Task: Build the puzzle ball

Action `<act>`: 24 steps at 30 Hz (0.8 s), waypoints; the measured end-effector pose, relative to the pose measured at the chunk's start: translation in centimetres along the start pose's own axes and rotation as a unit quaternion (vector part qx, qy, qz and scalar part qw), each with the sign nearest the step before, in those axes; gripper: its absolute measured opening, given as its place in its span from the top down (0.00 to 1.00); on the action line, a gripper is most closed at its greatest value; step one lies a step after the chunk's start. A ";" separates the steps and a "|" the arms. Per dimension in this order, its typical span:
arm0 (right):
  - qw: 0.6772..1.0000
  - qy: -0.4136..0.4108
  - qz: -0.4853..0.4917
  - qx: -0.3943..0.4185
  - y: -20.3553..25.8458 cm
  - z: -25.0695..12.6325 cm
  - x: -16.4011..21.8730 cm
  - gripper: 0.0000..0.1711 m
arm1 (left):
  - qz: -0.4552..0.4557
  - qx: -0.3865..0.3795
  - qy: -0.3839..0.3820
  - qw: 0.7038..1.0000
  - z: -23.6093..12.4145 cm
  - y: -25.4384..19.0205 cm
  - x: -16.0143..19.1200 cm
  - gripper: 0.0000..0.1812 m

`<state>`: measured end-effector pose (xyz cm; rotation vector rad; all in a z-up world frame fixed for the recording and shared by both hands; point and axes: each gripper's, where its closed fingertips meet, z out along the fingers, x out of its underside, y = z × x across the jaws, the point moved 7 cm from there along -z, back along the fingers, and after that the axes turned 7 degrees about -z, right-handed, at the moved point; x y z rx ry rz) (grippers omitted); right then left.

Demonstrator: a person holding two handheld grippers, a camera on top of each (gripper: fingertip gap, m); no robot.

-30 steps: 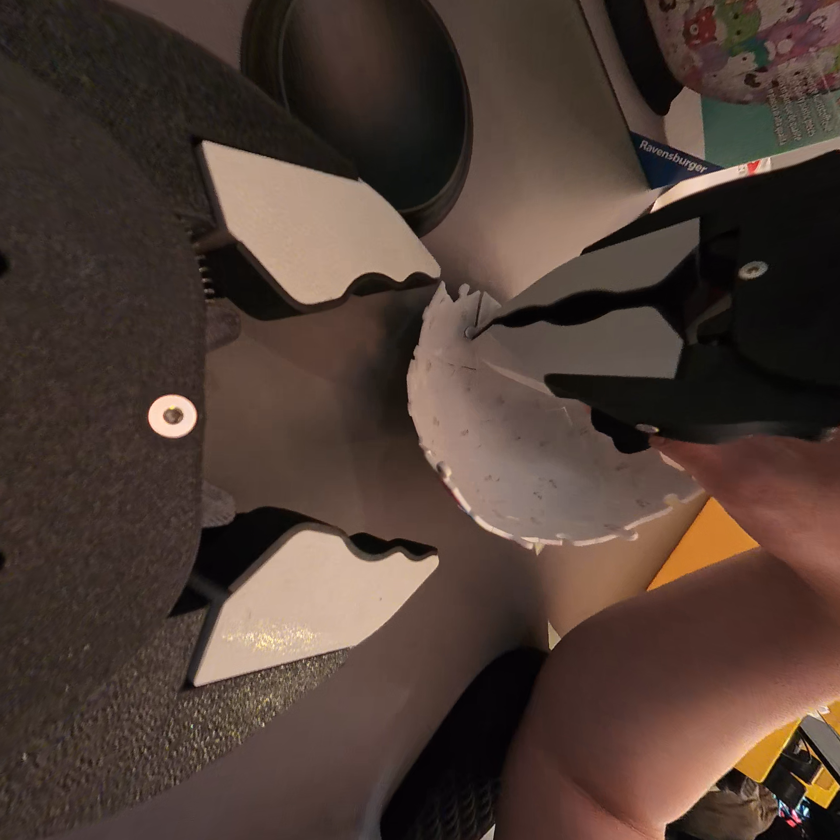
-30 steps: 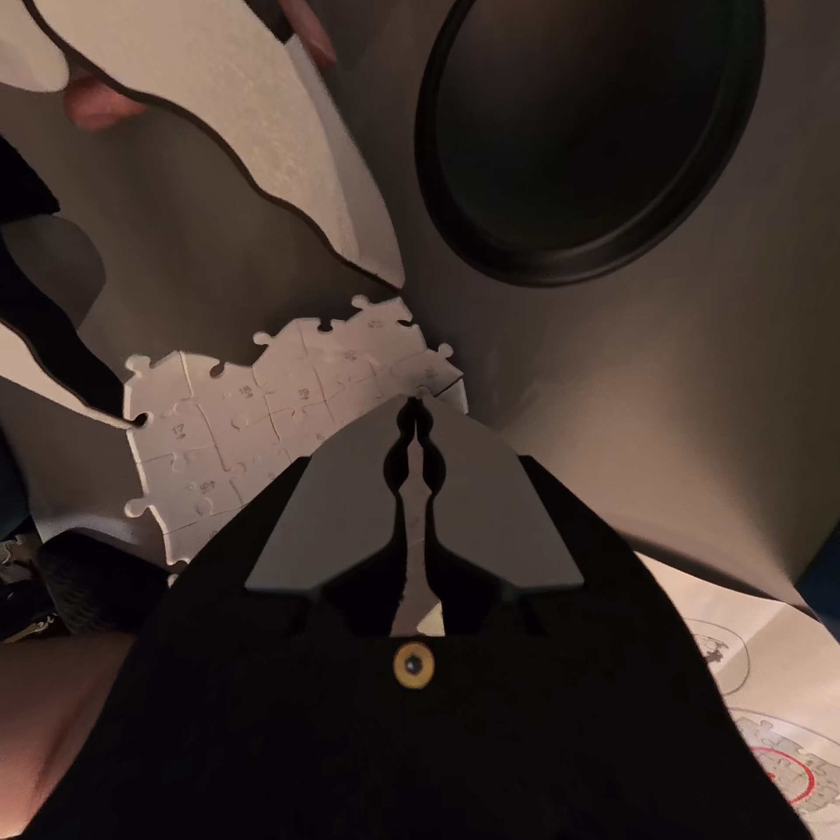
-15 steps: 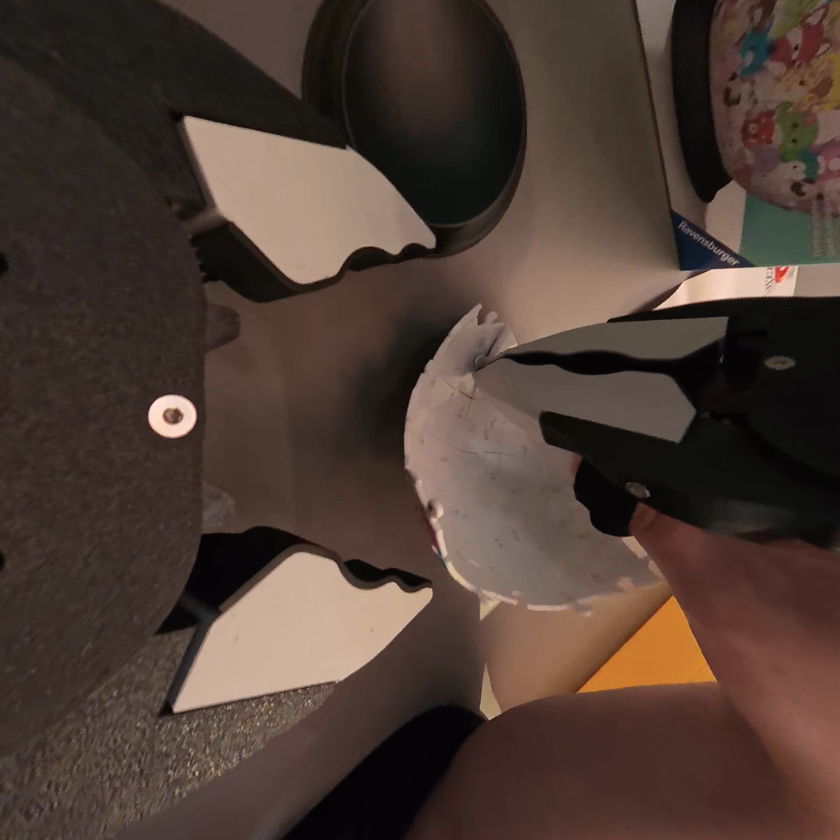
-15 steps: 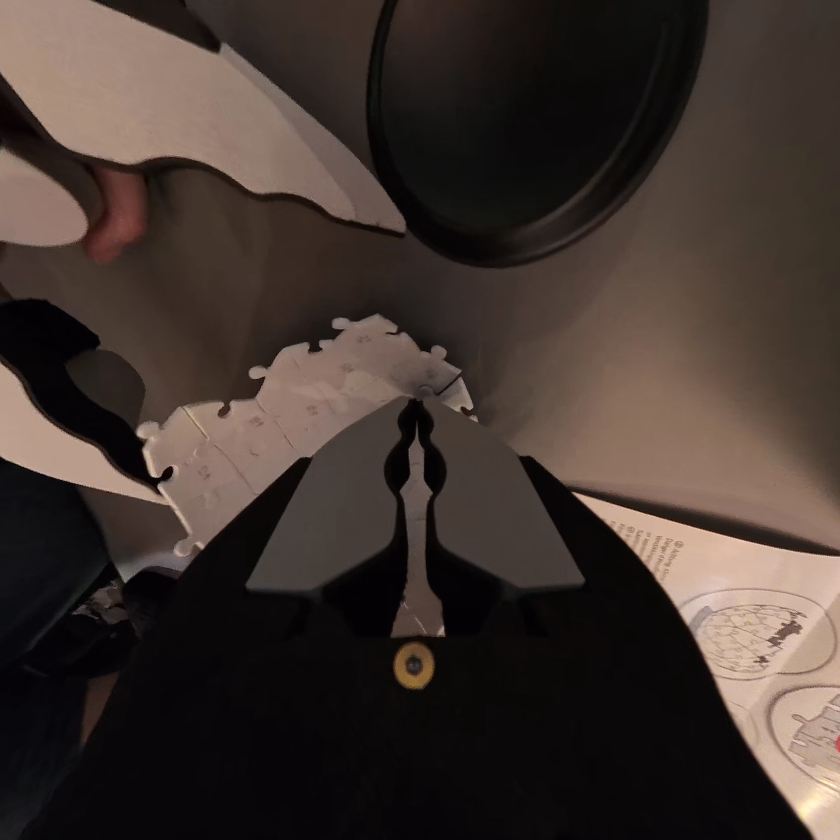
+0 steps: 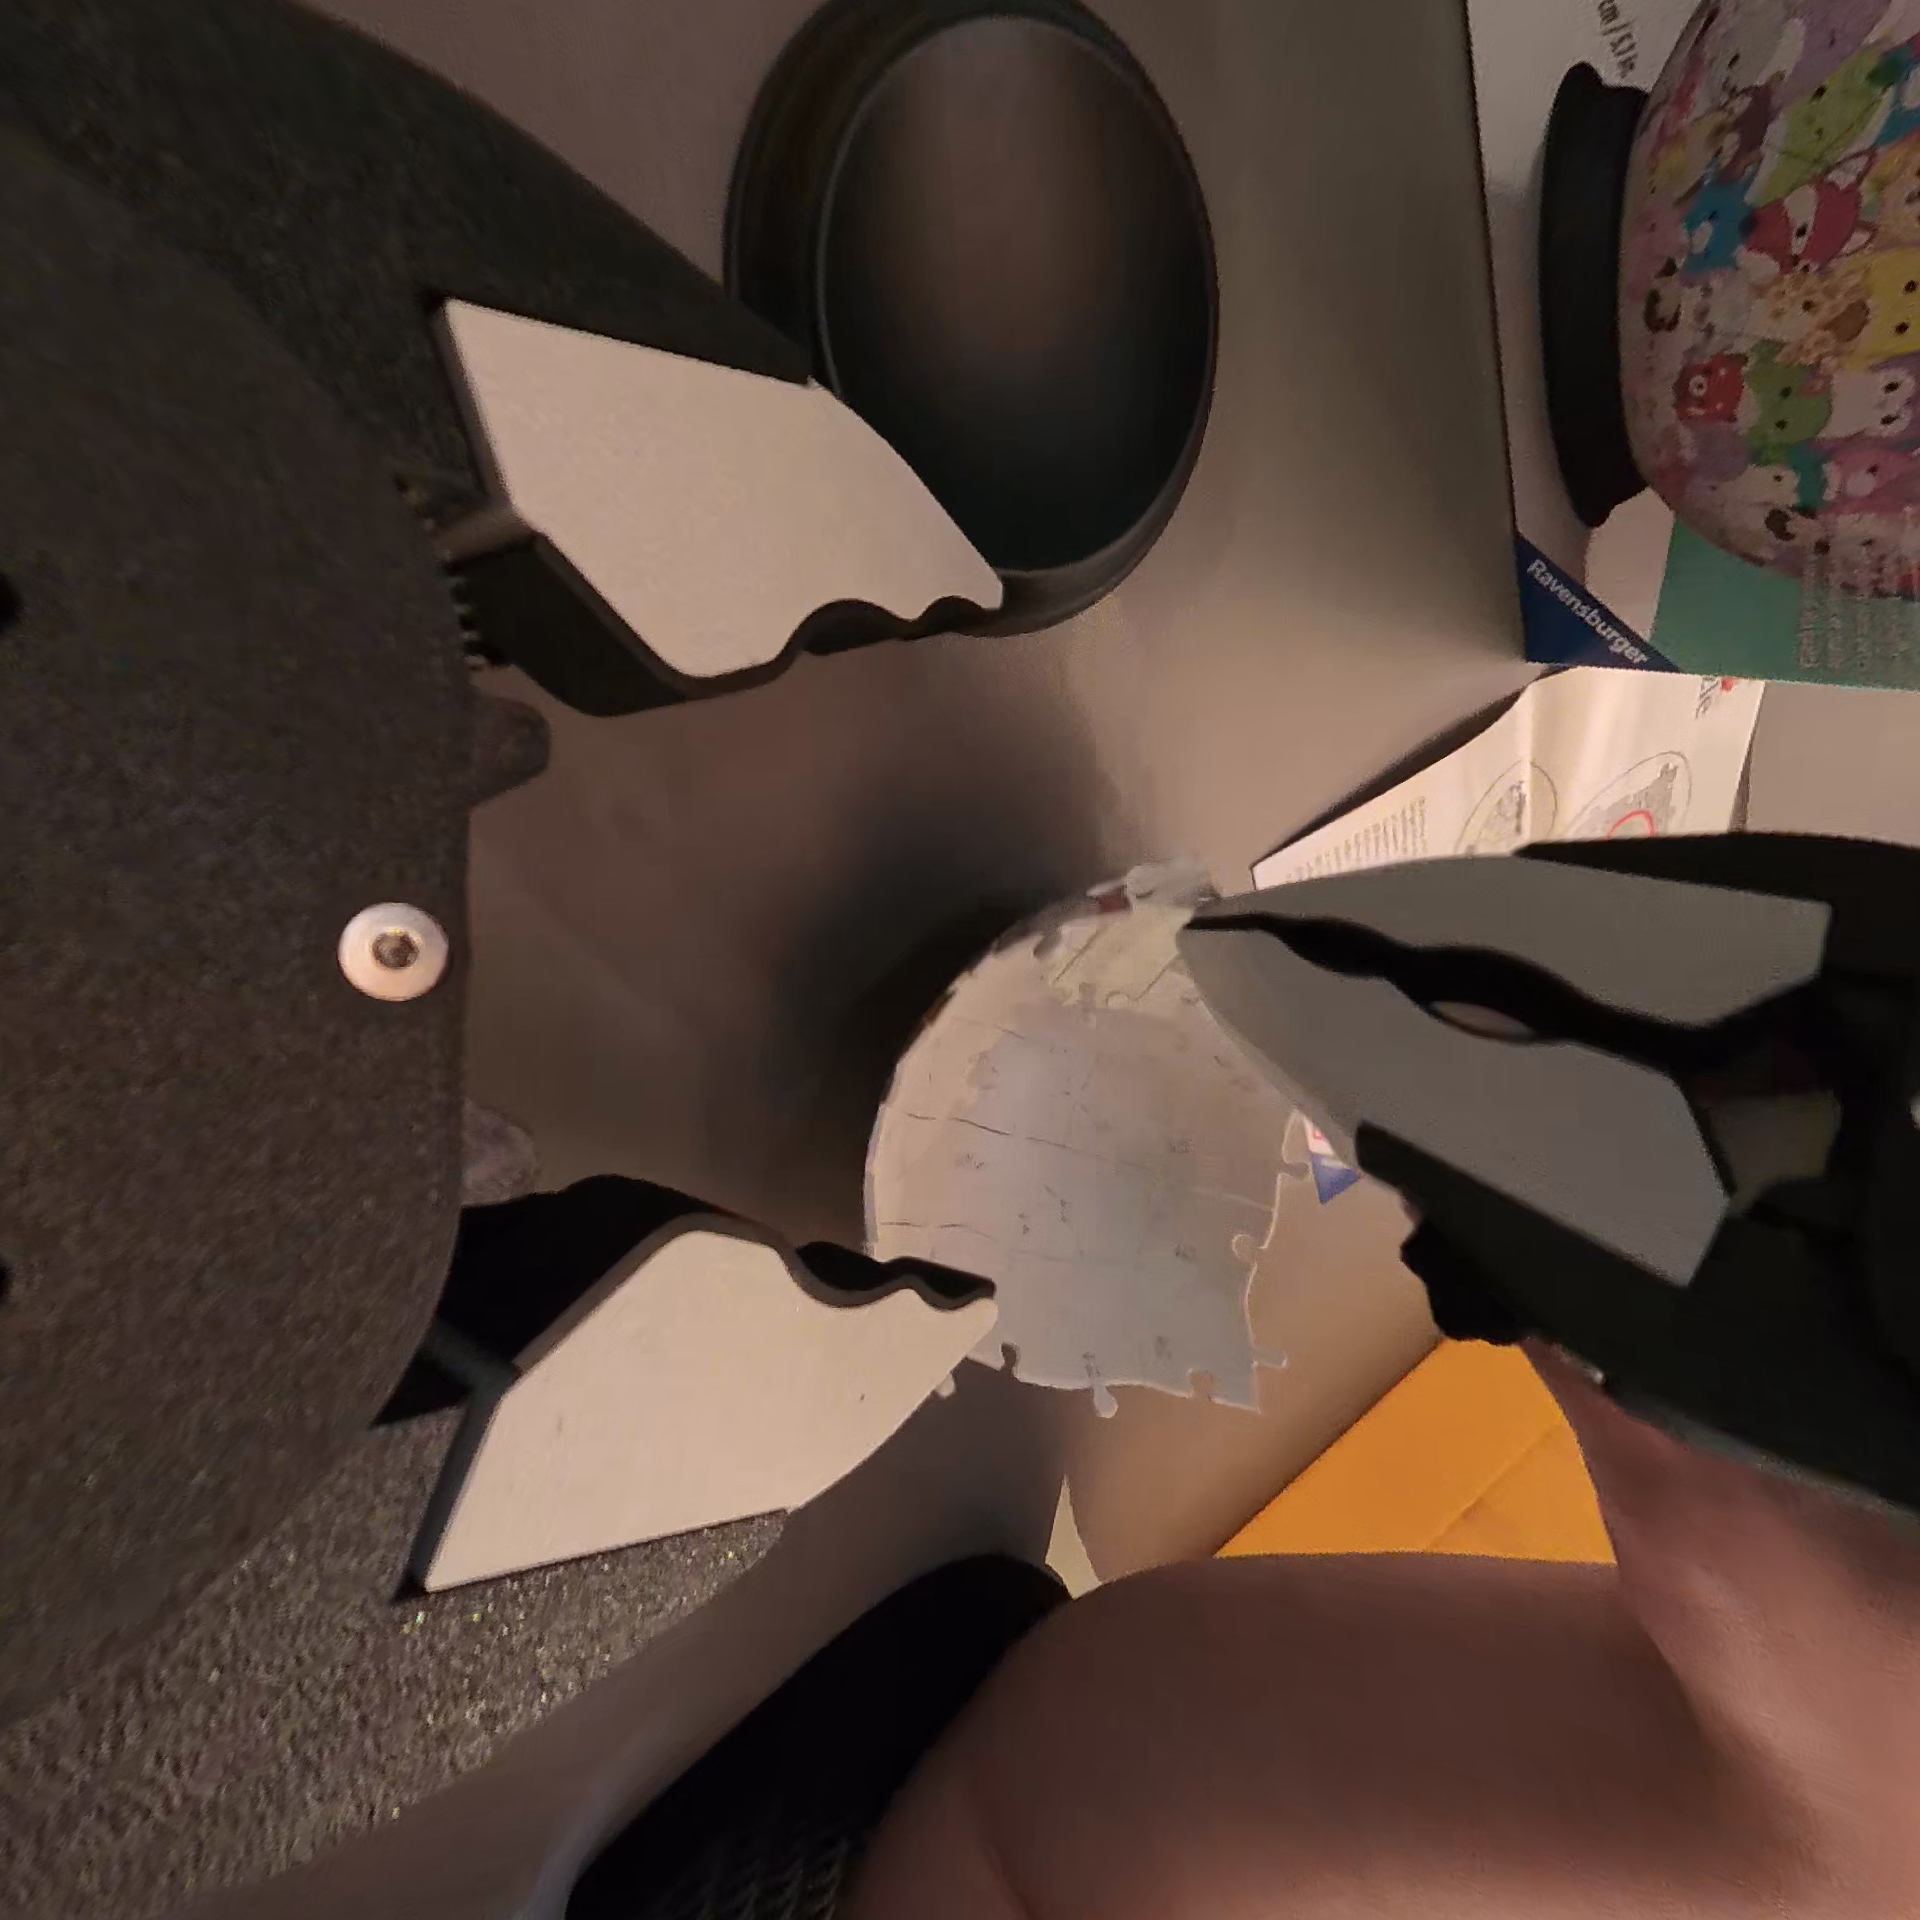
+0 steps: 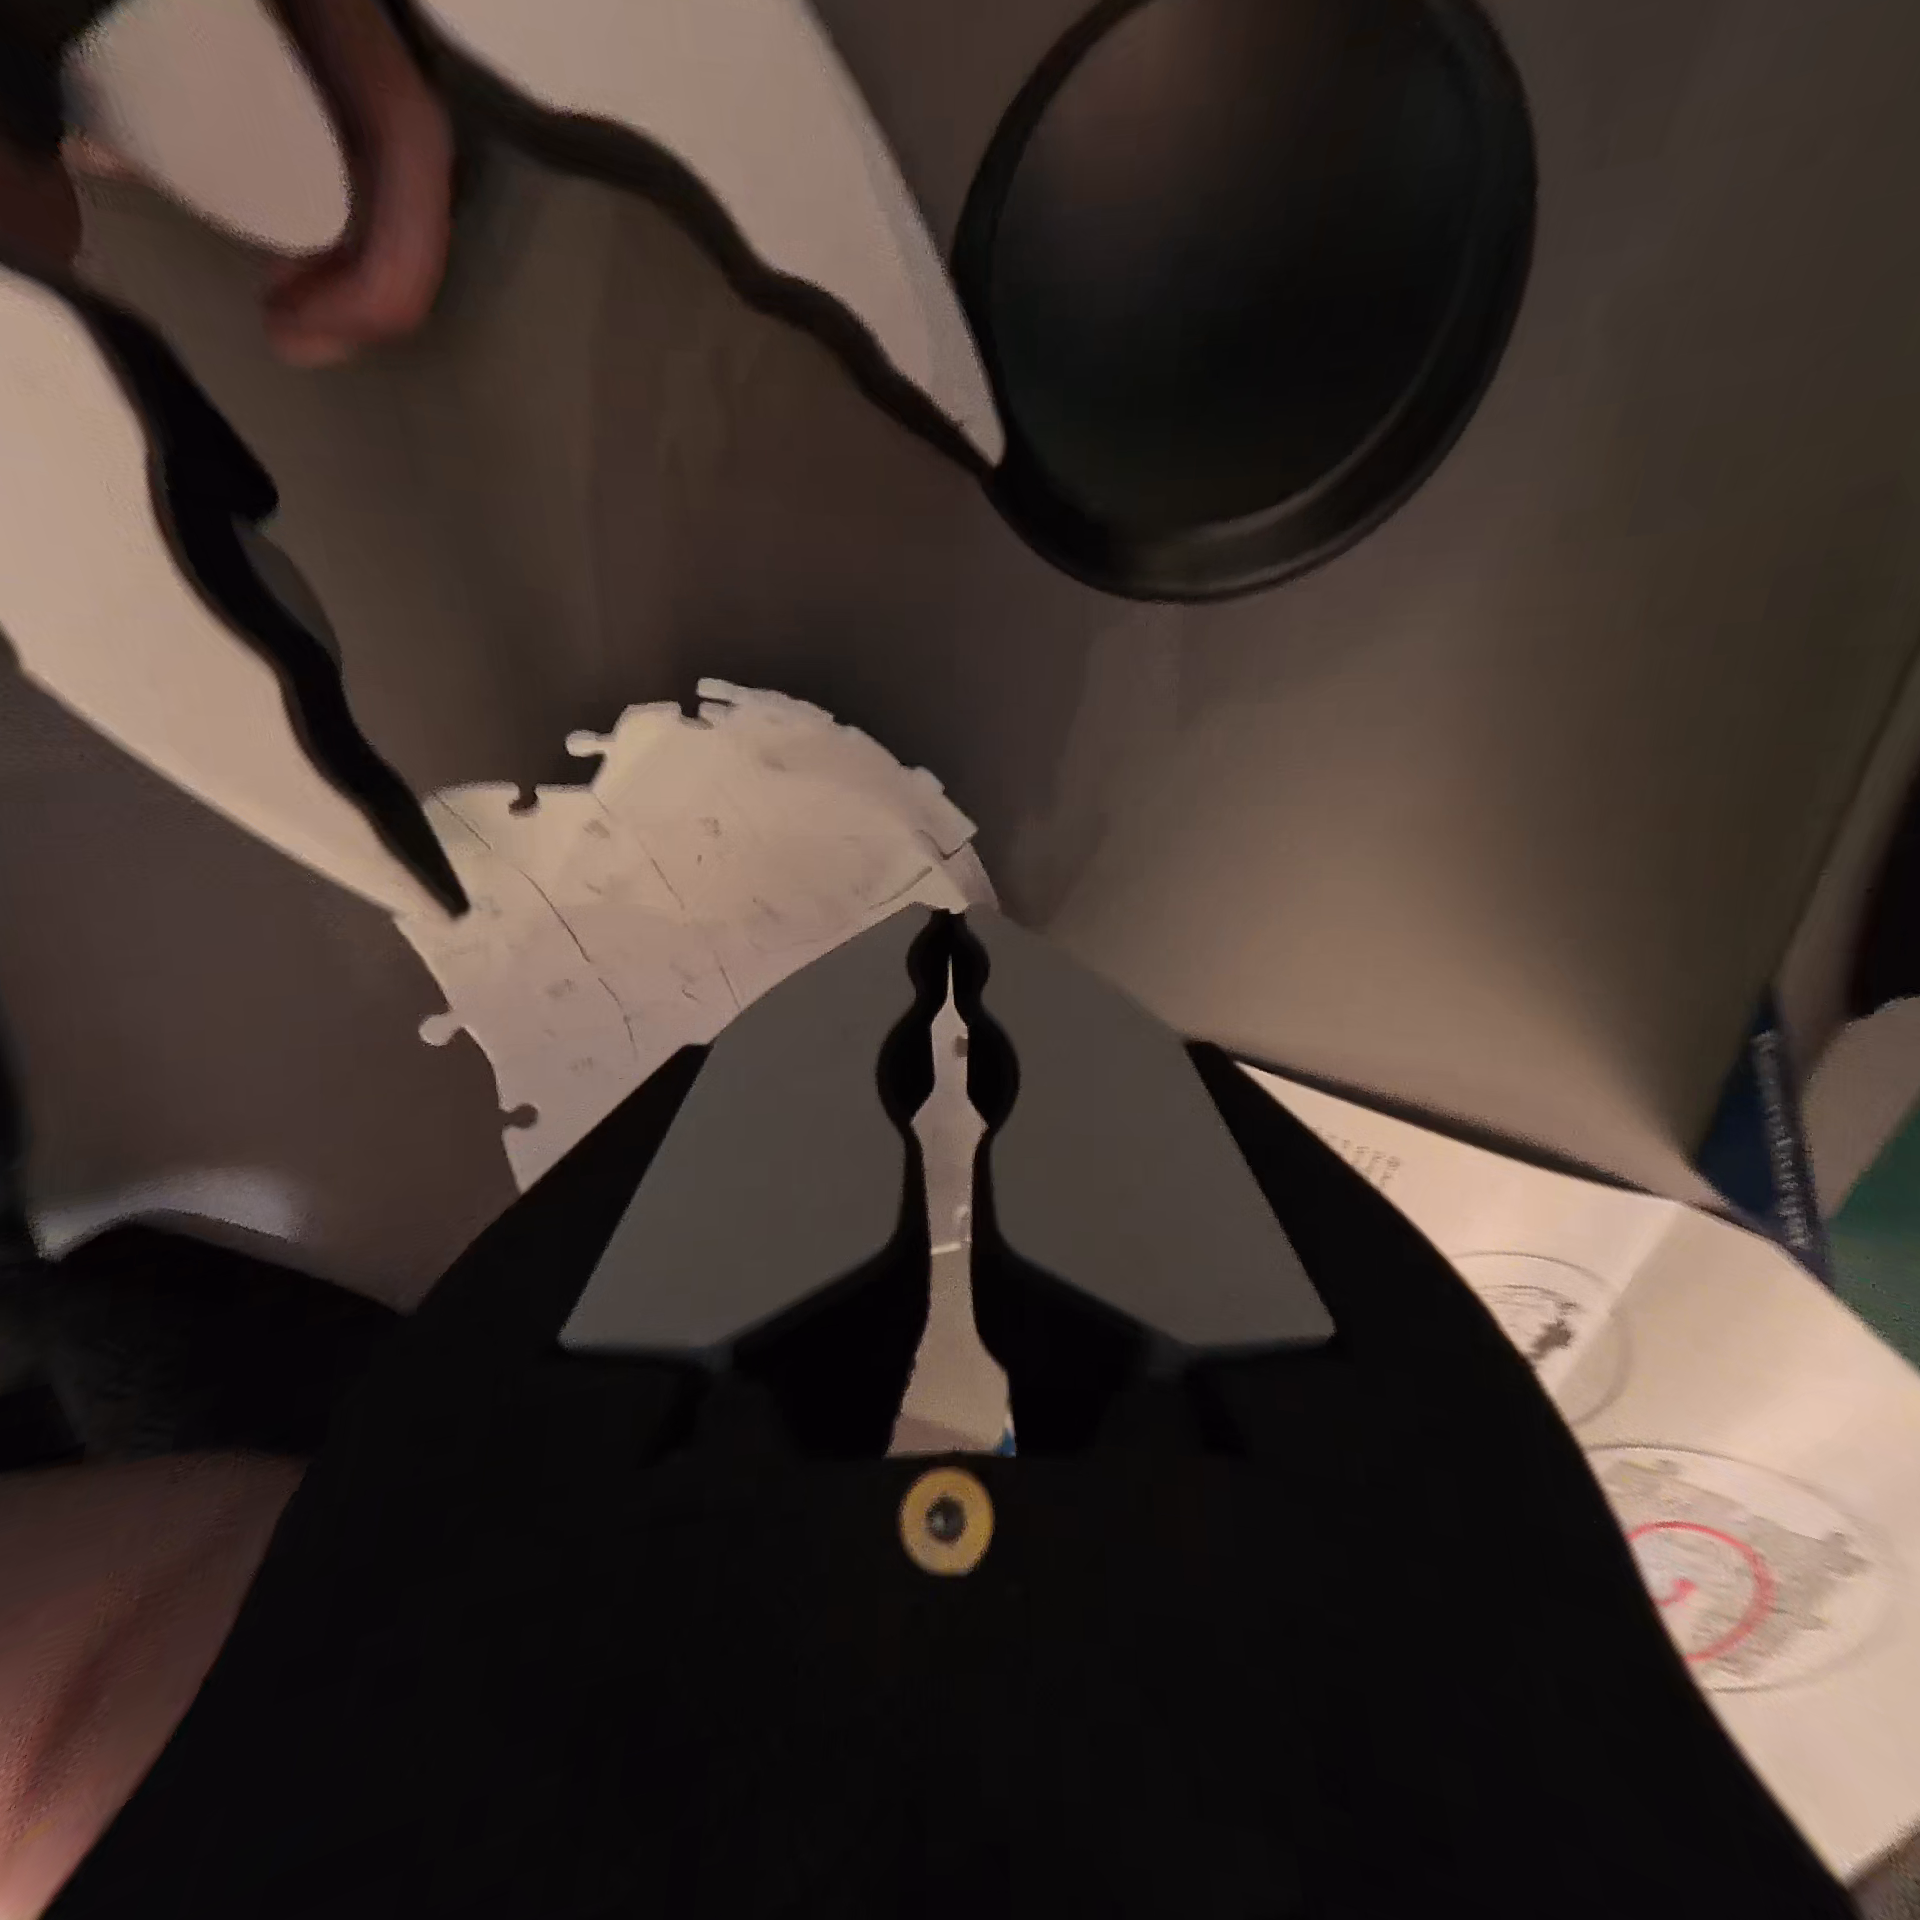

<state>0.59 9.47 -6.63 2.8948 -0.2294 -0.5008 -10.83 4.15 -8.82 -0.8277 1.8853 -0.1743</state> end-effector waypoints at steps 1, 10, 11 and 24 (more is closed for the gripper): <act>1.000 0.002 -0.025 0.005 0.2 0.0 0.1 0.99 | -0.001 0.000 0.000 1.000 0.0 0.1 0.0 0.38; 0.998 -0.024 -0.049 0.009 0.2 -1.4 1.3 0.99 | 0.005 -0.021 0.006 1.000 -0.2 0.9 -0.3 0.39; 0.999 -0.037 -0.038 0.005 0.1 -1.8 1.5 0.99 | 0.002 -0.022 0.004 1.000 -0.2 1.1 -0.3 0.39; 0.997 -0.019 0.049 -0.065 0.4 -0.6 4.4 0.86 | -0.063 0.064 -0.023 0.996 -3.0 0.5 0.1 0.39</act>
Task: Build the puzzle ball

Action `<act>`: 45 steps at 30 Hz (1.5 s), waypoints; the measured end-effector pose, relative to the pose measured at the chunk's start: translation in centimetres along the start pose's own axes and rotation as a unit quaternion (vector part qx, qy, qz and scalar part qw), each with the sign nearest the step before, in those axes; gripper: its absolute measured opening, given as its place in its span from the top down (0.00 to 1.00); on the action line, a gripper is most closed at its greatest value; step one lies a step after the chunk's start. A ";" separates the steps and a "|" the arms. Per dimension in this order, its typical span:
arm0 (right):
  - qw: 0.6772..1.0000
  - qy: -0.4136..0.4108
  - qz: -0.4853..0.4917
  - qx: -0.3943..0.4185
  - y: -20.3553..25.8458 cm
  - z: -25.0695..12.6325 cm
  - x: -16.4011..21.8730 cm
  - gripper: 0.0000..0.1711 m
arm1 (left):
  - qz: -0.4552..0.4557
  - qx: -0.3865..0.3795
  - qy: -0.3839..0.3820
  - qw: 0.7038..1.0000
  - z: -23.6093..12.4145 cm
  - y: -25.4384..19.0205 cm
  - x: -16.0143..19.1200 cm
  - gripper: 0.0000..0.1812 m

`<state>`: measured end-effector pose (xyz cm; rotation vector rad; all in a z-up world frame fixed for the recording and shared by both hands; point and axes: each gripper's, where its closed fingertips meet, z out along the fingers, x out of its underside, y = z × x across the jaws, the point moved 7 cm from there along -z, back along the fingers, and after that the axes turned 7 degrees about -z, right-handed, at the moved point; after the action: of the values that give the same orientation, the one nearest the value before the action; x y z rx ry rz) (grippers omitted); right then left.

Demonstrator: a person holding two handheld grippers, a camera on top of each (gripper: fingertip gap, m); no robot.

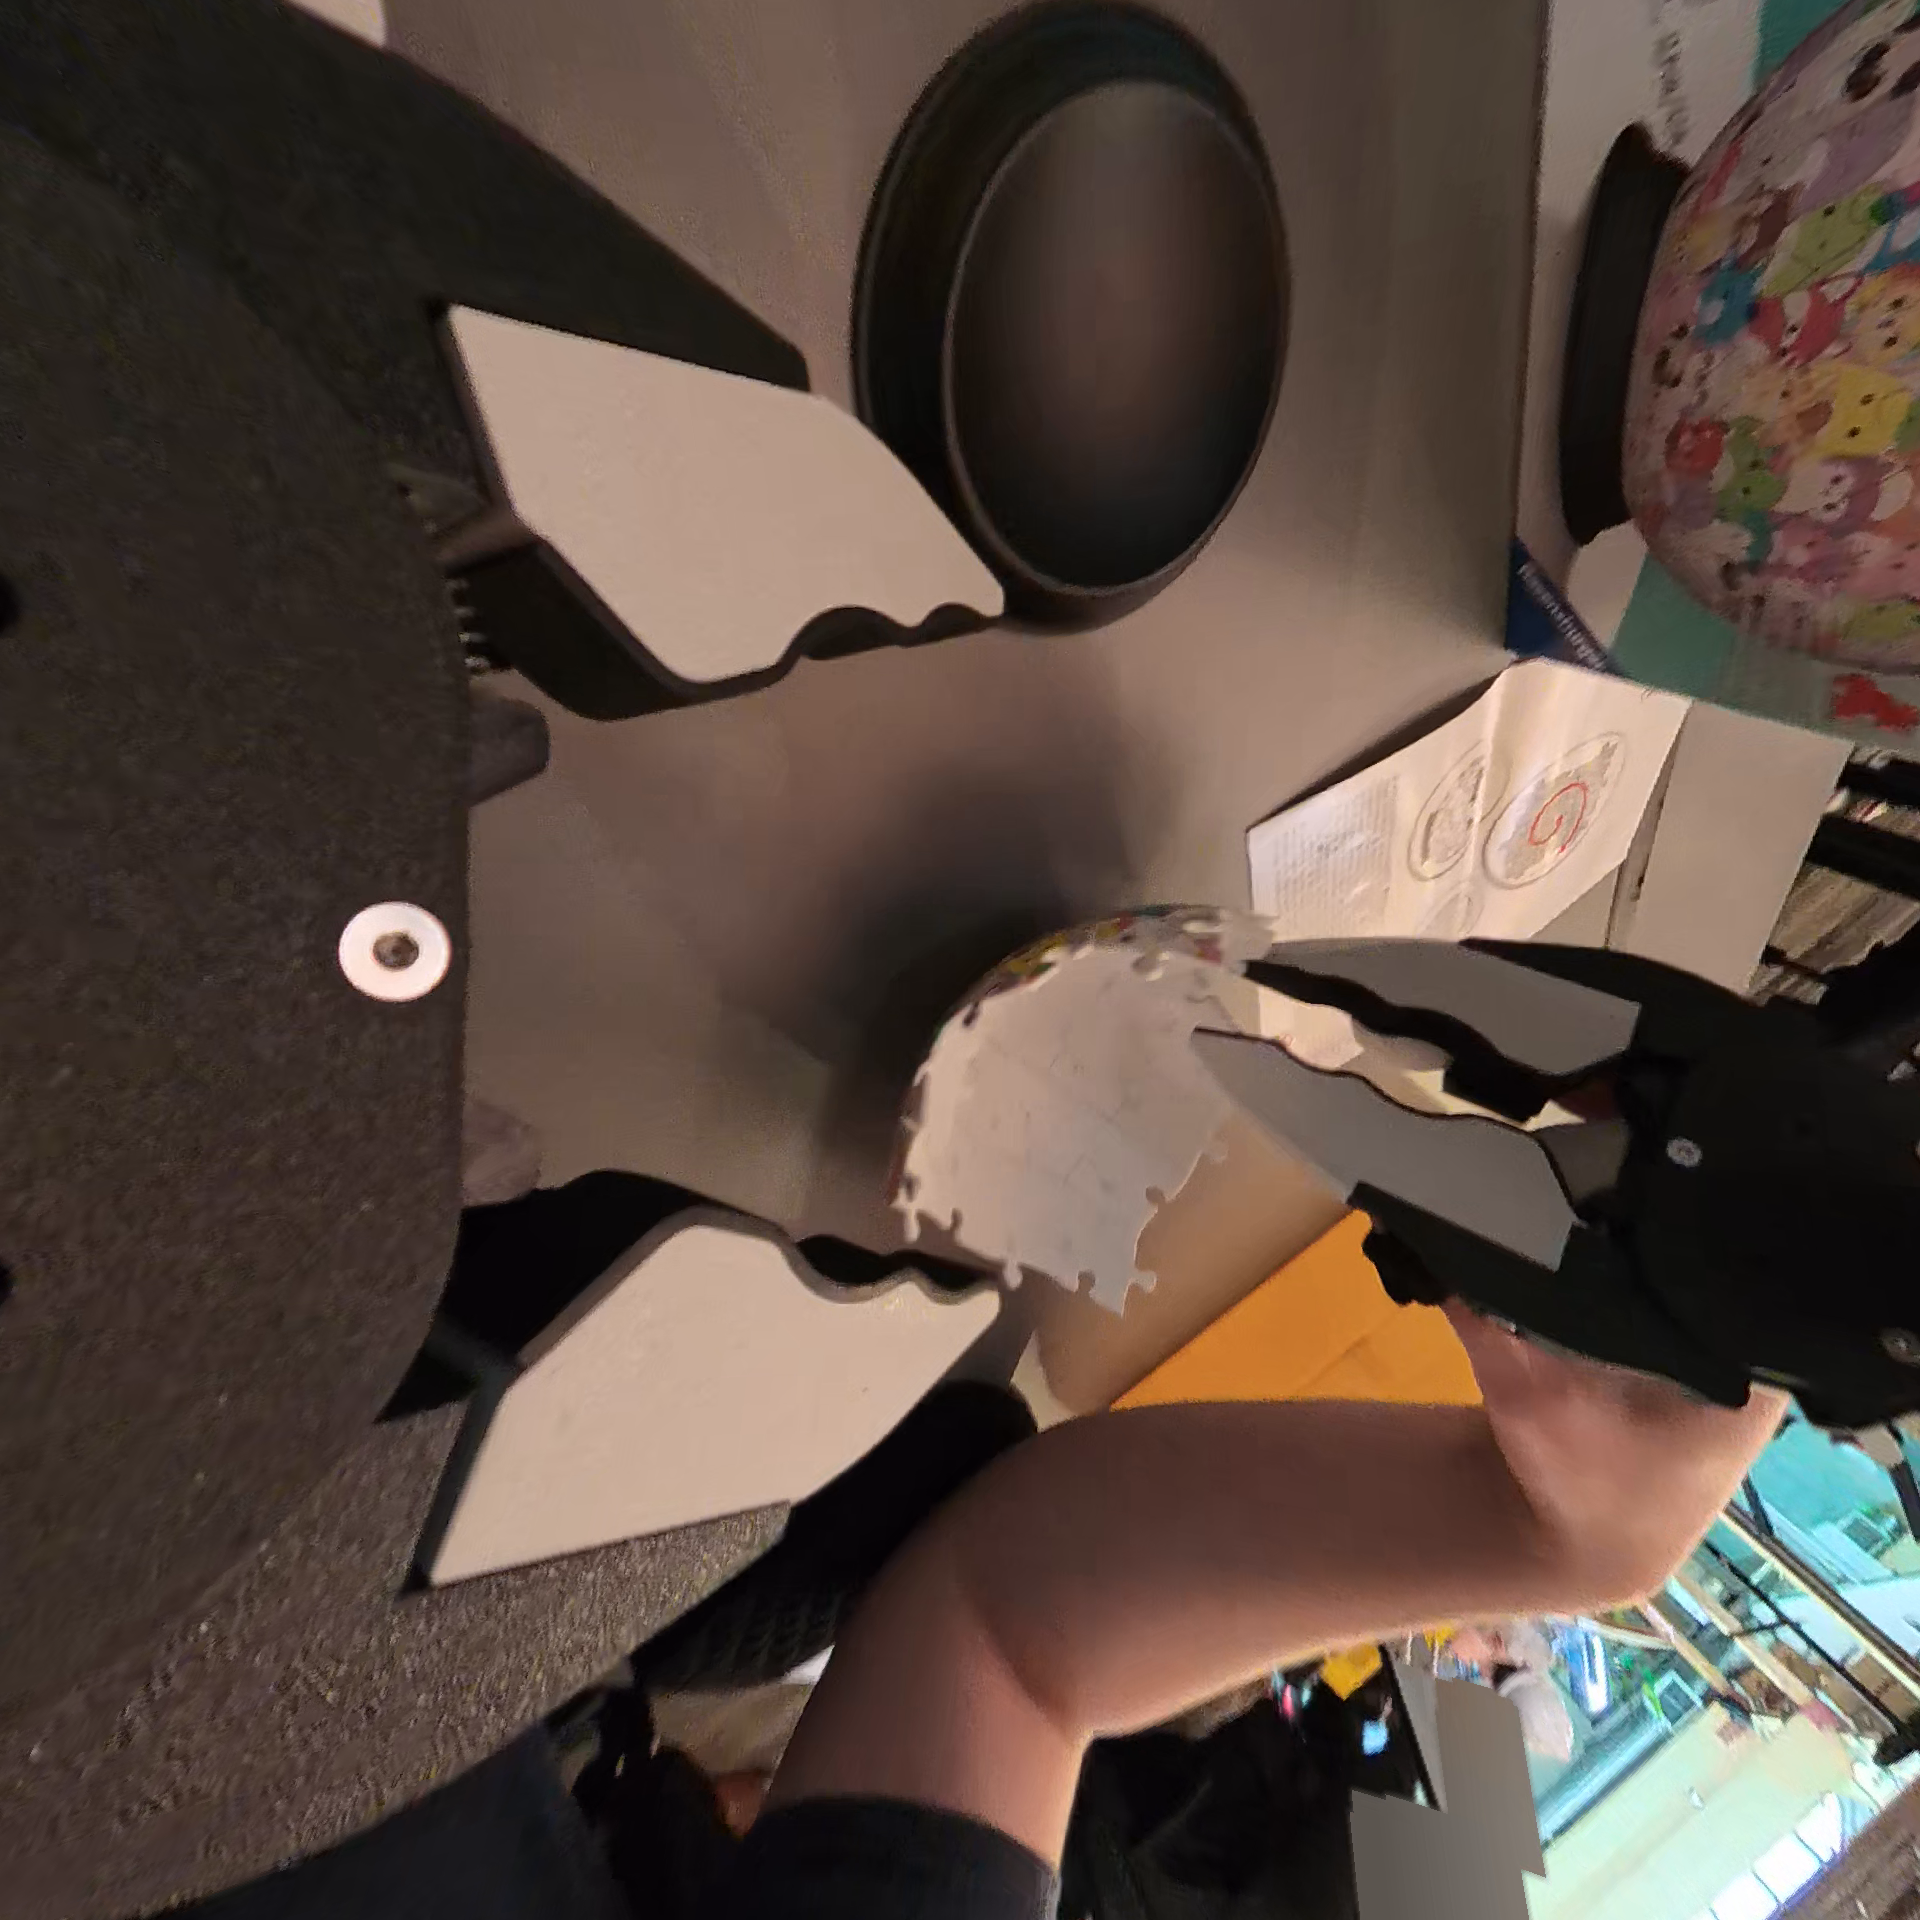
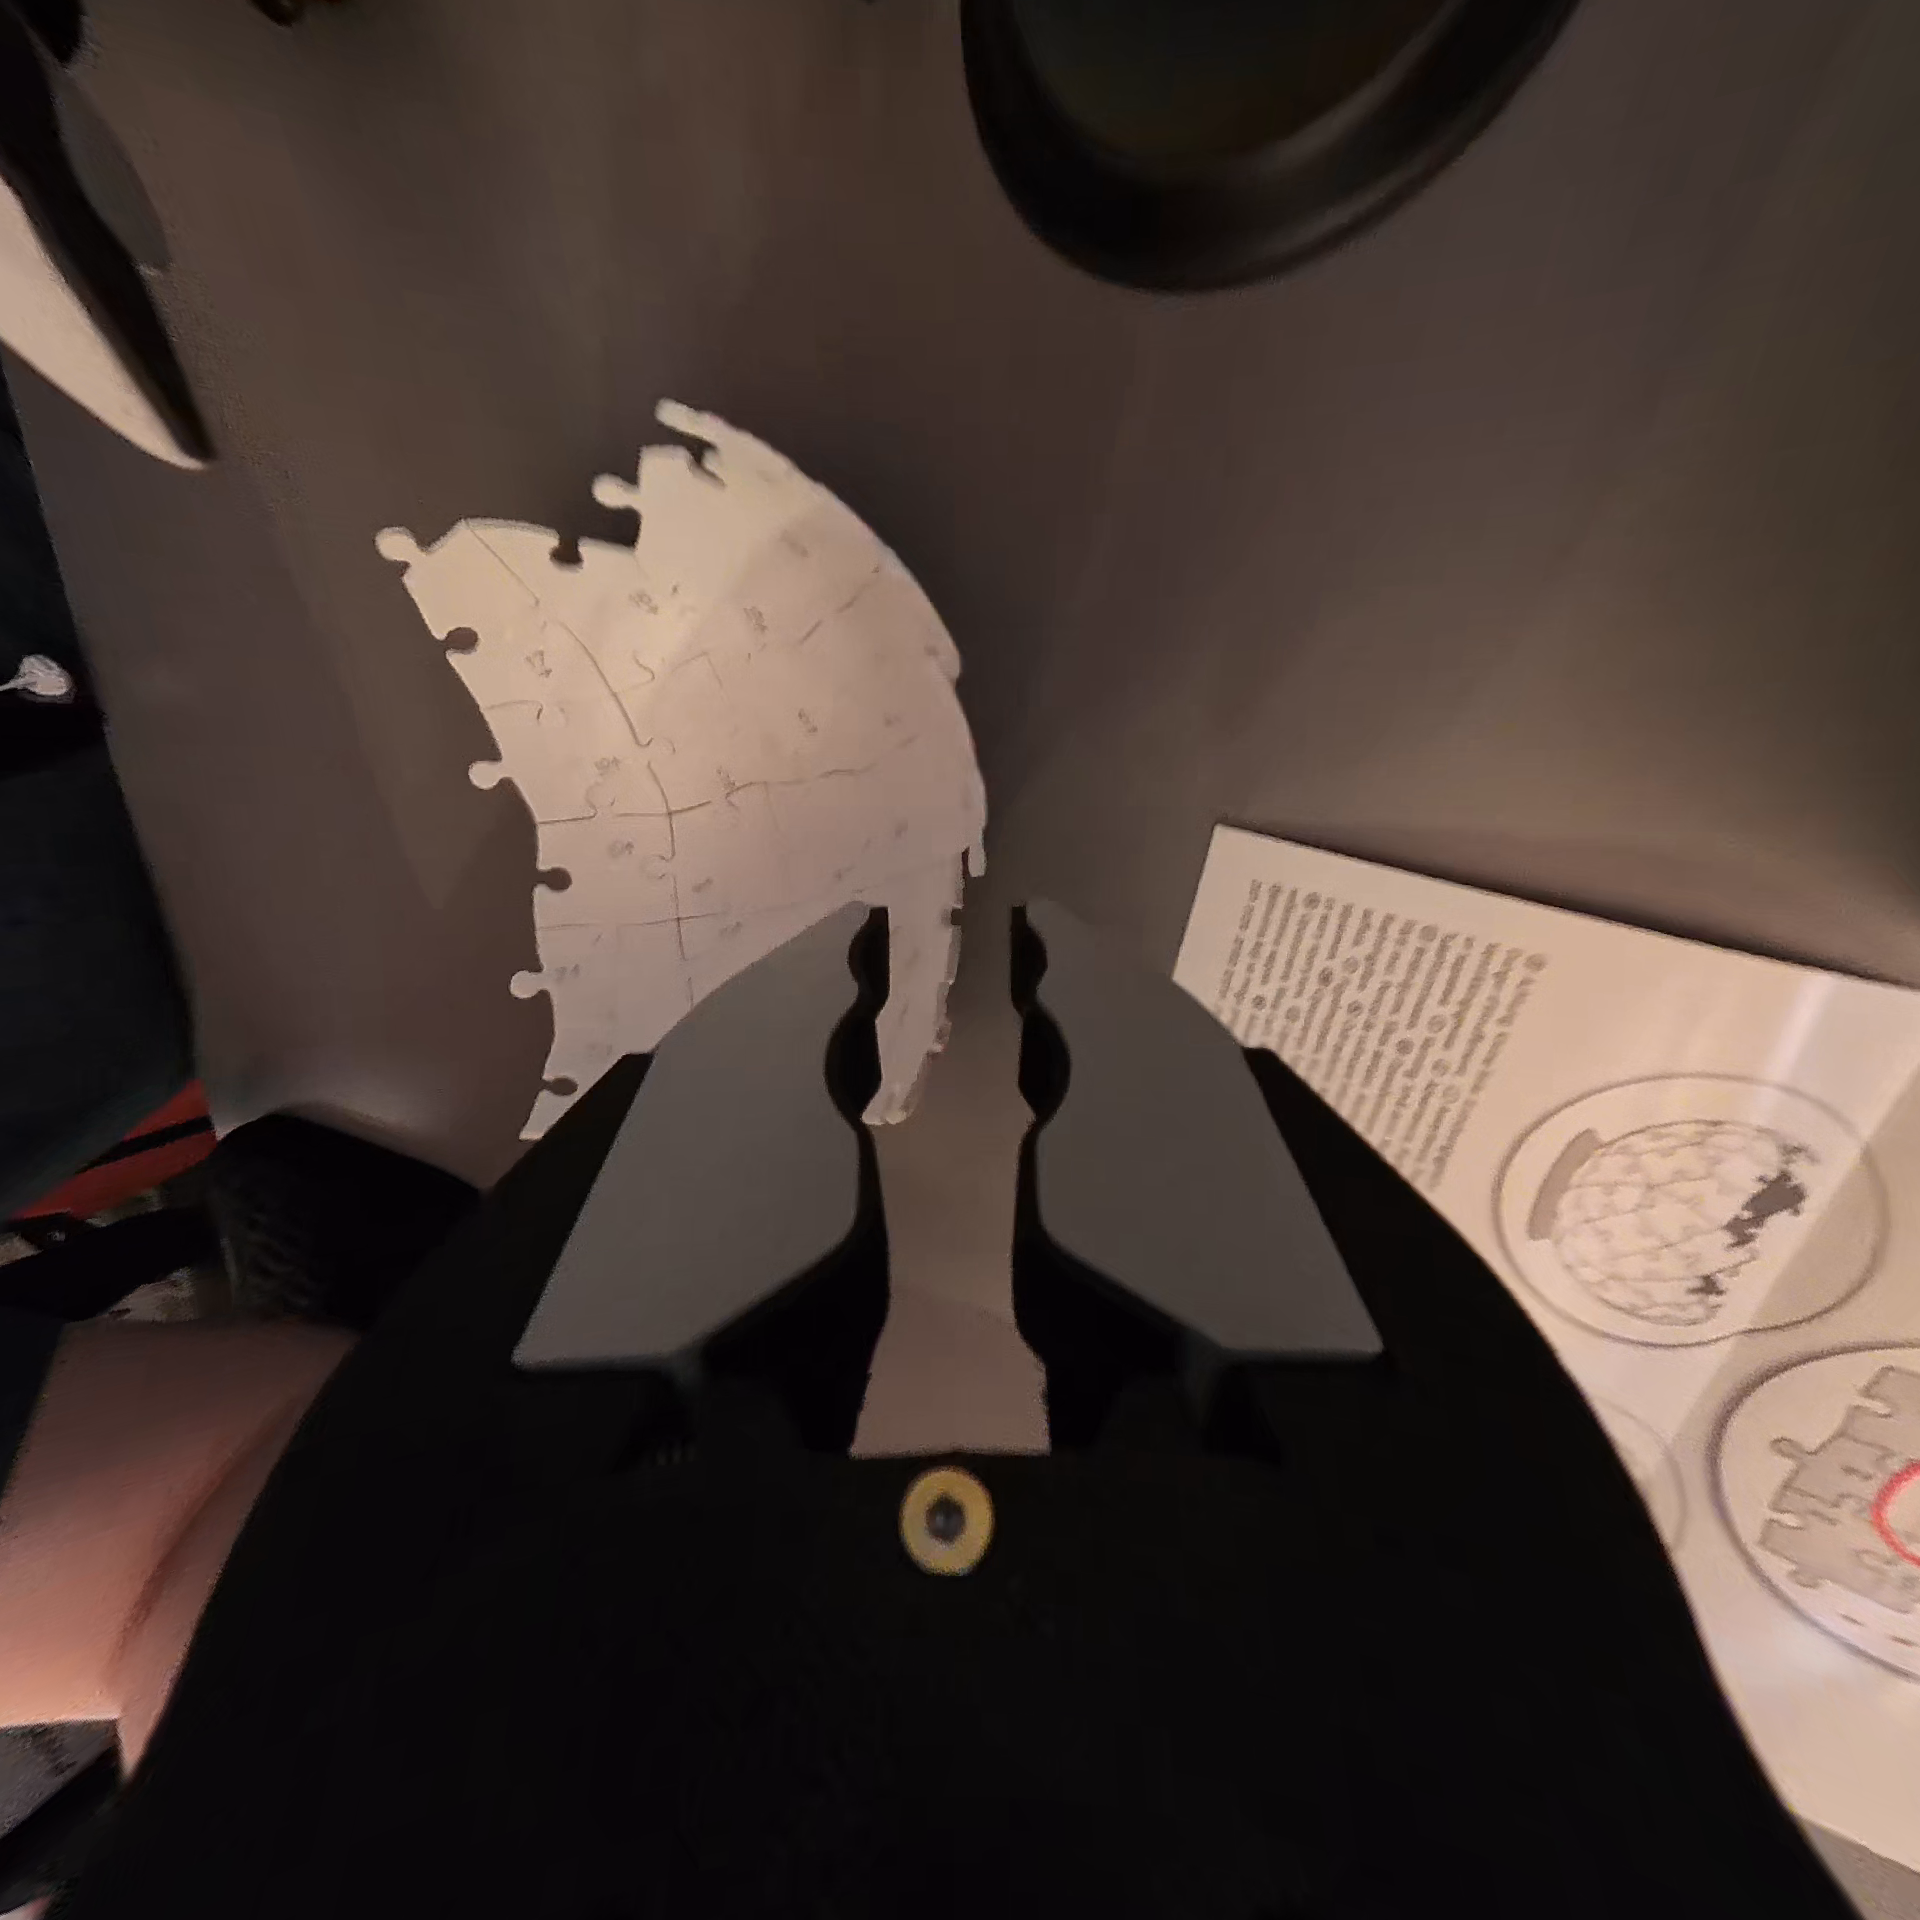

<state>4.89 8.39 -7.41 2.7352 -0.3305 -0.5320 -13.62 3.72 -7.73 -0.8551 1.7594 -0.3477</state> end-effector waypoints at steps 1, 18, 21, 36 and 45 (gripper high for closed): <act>1.000 0.003 0.010 -0.005 0.1 0.1 0.2 0.86 | -0.010 0.013 0.008 1.000 -0.1 -0.2 0.3 0.39; 0.985 -0.020 0.163 -0.049 2.5 1.4 3.1 0.89 | -0.050 0.038 0.095 0.994 1.6 -1.8 2.3 0.52; 0.980 -0.051 0.188 -0.051 3.1 1.6 3.9 0.88 | -0.029 0.044 0.114 0.992 1.8 -2.4 2.7 0.51; 0.971 -0.175 0.145 0.076 4.1 -1.0 5.2 0.86 | 0.195 -0.047 0.168 0.965 4.7 -2.0 2.9 0.47; 0.965 -0.160 -0.030 0.207 5.0 -3.5 3.5 0.99 | 0.217 -0.042 0.147 0.964 5.1 -2.1 2.4 0.51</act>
<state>8.68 3.74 -3.64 3.0599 -0.4857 -1.0319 -8.54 1.51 -9.94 -0.4688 2.1925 -0.1119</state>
